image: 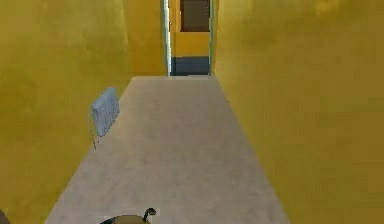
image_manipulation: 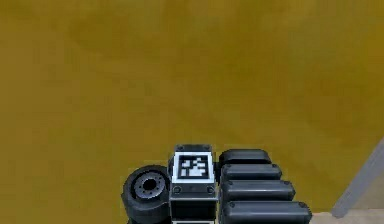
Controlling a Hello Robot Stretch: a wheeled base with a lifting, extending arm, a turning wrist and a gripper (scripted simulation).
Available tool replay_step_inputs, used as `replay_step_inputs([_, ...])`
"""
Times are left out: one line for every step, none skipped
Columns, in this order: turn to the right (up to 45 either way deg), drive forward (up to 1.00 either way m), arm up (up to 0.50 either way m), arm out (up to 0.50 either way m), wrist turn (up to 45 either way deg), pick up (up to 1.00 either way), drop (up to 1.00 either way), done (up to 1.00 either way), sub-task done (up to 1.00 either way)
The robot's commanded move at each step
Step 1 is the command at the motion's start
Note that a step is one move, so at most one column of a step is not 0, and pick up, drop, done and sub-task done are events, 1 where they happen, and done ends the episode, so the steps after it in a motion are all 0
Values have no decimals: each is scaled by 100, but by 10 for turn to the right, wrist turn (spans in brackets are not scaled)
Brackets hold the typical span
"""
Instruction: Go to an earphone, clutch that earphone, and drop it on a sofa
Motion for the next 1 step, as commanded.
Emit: replay_step_inputs([0, 100, 0, 0, 0, 0, 0, 0, 0])
